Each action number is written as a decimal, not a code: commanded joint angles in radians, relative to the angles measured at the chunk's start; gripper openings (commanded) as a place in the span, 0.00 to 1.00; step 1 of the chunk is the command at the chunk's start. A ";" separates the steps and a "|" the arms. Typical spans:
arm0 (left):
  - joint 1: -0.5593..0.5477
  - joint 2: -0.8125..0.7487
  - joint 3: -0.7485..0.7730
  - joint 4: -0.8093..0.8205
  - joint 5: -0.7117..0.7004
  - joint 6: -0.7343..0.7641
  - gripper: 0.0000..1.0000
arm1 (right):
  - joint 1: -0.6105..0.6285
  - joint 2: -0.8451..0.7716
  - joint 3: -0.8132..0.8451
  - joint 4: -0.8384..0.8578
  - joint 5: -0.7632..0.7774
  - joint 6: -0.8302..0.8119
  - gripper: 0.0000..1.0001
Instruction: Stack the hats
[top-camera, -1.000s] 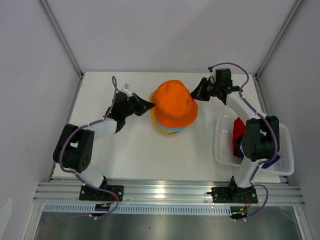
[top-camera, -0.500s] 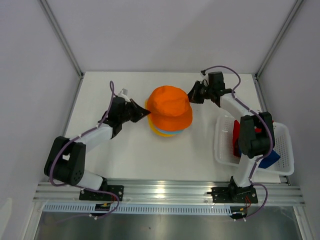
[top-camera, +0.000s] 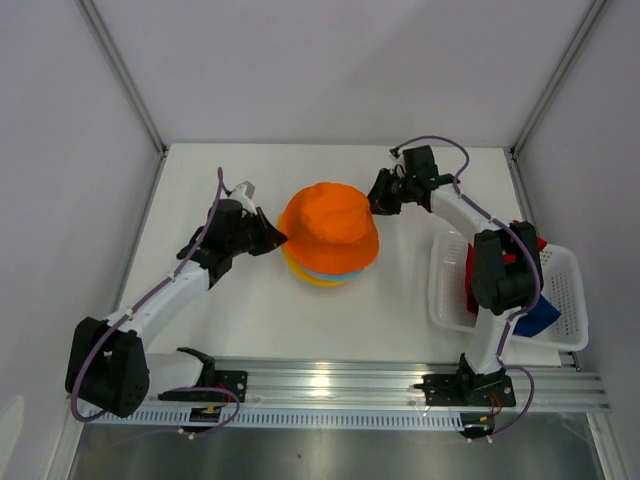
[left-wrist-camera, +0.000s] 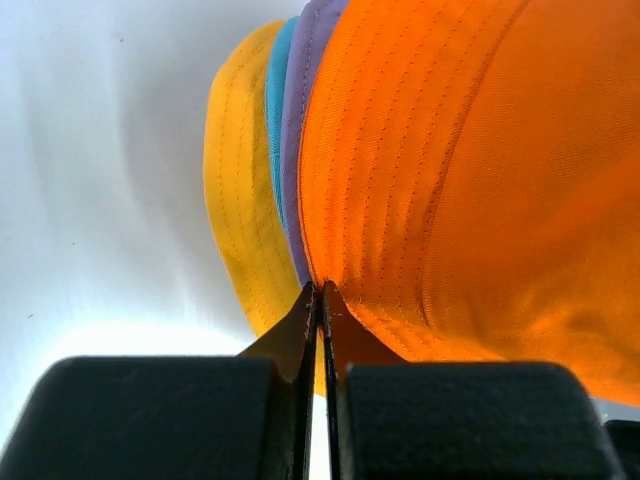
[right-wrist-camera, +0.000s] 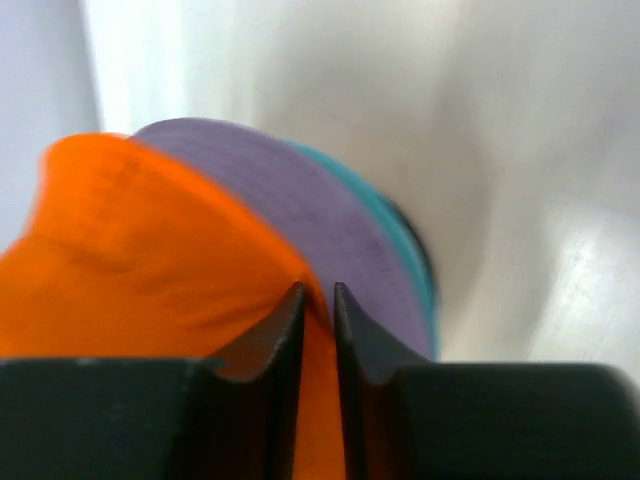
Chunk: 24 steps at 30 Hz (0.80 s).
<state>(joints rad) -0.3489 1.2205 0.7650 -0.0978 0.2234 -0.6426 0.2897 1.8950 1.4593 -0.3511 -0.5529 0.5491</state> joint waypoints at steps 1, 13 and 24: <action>0.001 -0.035 -0.003 -0.181 -0.041 0.098 0.01 | 0.011 0.006 -0.011 -0.155 0.142 -0.043 0.24; 0.002 -0.115 0.195 -0.344 -0.093 0.152 0.25 | -0.089 -0.230 0.451 -0.546 0.267 -0.234 0.83; 0.002 -0.171 0.279 -0.431 -0.246 0.190 0.63 | -0.420 -0.580 0.362 -0.828 0.642 -0.273 0.99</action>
<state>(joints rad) -0.3485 1.1244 0.9623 -0.4885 0.0624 -0.4950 -0.0467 1.3502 1.9217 -1.0119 -0.0399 0.2913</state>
